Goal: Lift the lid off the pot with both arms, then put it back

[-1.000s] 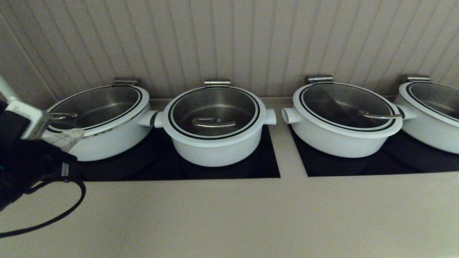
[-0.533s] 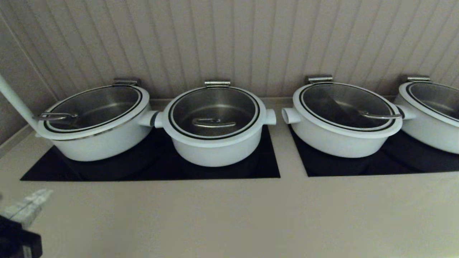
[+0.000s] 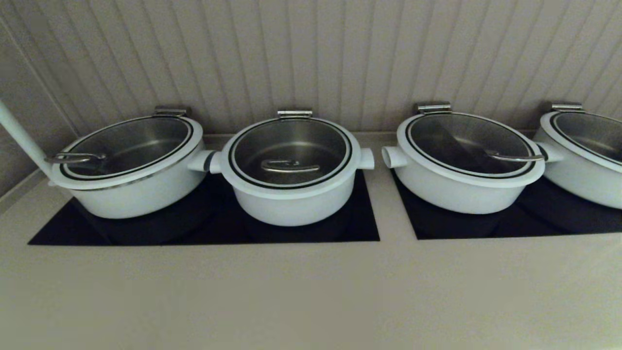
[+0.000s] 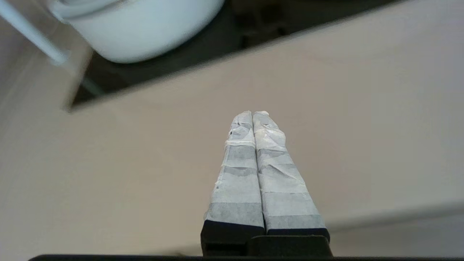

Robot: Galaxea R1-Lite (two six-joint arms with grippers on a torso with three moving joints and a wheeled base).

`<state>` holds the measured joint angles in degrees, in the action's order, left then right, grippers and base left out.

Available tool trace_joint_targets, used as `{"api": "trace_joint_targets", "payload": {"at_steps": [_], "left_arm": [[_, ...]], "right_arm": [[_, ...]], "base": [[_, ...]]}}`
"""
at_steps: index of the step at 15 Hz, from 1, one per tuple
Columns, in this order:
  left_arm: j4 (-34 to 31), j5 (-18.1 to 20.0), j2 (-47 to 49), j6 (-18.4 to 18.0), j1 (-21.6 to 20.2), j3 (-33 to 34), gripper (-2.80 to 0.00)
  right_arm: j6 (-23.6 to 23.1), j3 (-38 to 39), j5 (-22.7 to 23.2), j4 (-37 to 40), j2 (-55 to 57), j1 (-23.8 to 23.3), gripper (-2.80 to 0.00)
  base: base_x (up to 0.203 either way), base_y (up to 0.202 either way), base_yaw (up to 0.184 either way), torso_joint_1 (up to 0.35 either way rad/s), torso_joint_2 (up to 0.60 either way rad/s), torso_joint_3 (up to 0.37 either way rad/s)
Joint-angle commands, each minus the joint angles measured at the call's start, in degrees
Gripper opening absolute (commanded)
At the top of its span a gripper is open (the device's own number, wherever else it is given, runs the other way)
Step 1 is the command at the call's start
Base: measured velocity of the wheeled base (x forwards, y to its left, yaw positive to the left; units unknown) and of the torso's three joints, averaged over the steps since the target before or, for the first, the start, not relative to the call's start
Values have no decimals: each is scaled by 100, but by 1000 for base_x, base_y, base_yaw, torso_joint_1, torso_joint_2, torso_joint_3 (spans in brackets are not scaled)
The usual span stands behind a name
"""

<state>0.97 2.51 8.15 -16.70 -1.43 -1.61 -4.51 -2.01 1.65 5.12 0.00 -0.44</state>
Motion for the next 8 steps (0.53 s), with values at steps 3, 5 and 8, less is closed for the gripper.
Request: {"api": "trace_joint_targets", "payload": {"at_steps": [3,5,8], "left_arm": [[-525,37,-815,1127,90,22,-280],[-519,-75,-815,1353,90,29,-280],[-510,-75,-815,1354,90,29,-280]], "right_arm": [[-6,-1,2,-2,8,0,-280],[-6,-1,2,-1,9,0,-280],[-6,-1,2,2,6,0,-280]], "base": [[0,0,0,0,0,0],[0,0,0,0,0,0],[0,0,0,0,0,0]]}}
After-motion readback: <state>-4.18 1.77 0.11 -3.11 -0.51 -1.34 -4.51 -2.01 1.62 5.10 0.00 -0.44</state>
